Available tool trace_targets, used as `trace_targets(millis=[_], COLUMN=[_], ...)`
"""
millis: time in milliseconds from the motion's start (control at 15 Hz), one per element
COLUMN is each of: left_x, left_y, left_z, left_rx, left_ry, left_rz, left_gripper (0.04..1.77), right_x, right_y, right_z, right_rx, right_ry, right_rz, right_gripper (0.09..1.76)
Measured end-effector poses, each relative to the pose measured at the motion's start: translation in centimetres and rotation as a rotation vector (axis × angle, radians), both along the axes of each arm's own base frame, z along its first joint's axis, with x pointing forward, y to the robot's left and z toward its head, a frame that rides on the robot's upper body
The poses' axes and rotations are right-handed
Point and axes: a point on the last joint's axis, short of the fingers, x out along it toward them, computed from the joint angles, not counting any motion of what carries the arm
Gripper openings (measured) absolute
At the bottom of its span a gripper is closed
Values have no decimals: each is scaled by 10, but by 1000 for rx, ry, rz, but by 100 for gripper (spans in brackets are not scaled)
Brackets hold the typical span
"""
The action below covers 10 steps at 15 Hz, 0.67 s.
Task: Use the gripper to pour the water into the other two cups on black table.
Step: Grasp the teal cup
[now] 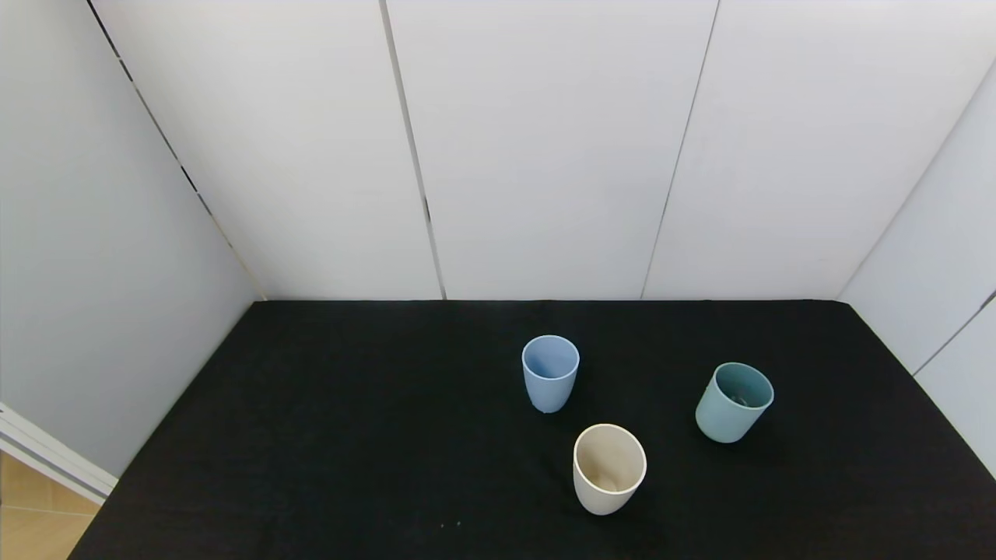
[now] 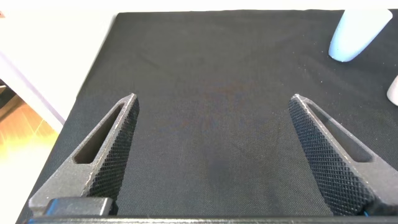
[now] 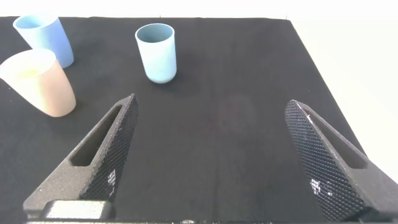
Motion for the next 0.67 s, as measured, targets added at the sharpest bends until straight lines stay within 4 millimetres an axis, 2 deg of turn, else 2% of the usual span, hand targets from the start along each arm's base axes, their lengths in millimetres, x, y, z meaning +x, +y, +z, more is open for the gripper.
trace_targets(millis=[200, 333, 533, 667], left_x=[0, 0, 0, 0], left_y=[0, 0, 0, 0], left_z=[0, 0, 0, 0], left_rx=[0, 0, 0, 0], left_ry=[0, 0, 0, 0], left_rz=[0, 0, 0, 0], left_gripper=[172, 172, 172, 172], right_x=[-1, -3, -2, 7], right_y=[0, 1, 1, 1], right_z=[5, 15, 42, 68], right_rx=[2, 4, 44, 75], right_ry=[-17, -36, -16, 28], right_rz=[11, 38, 50, 58], right_gripper=[171, 171, 171, 171])
